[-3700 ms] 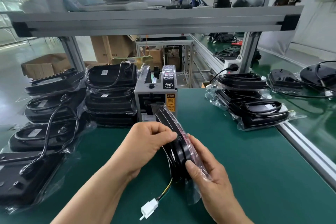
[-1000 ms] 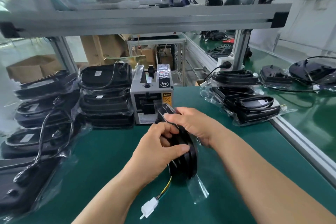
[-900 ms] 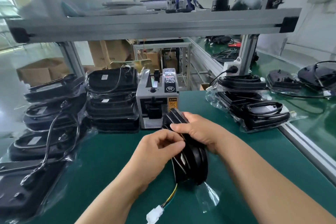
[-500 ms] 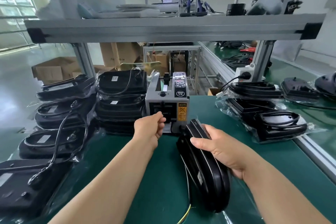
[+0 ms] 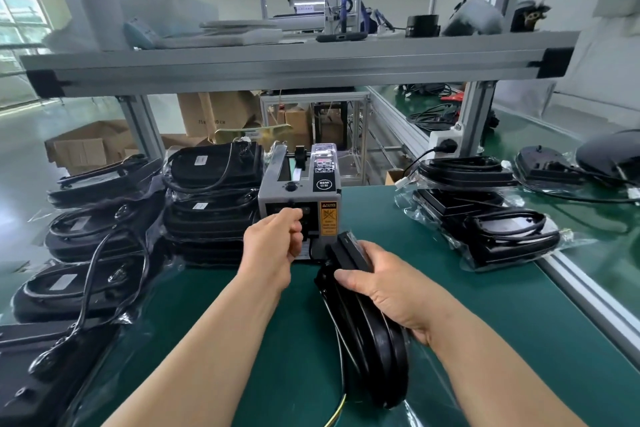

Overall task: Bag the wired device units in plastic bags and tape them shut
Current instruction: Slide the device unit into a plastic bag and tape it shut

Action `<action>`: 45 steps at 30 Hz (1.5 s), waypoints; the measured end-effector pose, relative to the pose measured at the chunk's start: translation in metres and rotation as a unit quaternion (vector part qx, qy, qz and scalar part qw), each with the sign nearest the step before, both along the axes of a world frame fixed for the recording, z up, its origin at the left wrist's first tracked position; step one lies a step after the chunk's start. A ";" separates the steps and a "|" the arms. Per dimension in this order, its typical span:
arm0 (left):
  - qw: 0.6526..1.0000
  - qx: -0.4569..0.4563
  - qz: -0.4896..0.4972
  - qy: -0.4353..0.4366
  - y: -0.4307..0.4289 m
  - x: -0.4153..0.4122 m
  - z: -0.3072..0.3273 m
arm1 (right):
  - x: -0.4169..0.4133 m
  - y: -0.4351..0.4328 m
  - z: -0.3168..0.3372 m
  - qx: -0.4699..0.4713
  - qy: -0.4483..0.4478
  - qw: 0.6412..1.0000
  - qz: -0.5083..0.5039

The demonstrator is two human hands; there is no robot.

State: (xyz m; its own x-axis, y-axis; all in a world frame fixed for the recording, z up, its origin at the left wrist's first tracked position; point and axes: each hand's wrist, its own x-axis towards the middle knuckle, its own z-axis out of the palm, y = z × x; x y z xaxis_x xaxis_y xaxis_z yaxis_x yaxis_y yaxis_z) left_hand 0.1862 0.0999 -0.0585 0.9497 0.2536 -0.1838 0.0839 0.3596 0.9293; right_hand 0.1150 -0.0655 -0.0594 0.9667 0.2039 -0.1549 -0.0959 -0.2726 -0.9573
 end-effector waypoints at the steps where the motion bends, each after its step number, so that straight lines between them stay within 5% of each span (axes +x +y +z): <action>1: 0.997 0.028 -0.064 -0.033 0.002 -0.007 0.001 | 0.001 0.001 -0.001 -0.006 -0.005 1.000 0.000; 4: 0.967 0.138 -0.199 -0.084 0.002 -0.022 0.008 | 0.003 0.001 -0.003 -0.031 -0.033 0.999 -0.004; 9: 0.946 0.236 -0.212 -0.066 -0.006 -0.023 0.012 | 0.000 0.004 -0.001 -0.015 -0.039 0.999 0.005; 45: 0.948 0.234 -0.196 -0.090 -0.008 -0.020 0.002 | 0.000 0.002 0.000 -0.003 -0.019 1.000 0.005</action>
State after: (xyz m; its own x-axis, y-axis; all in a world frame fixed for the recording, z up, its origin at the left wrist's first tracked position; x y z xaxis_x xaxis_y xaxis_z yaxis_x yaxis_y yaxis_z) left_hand 0.1660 0.0916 -0.0565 0.9931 -0.1119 0.0354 -0.0490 -0.1210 0.9914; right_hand 0.1152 -0.0634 -0.0592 0.9699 0.2127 -0.1188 -0.0561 -0.2793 -0.9586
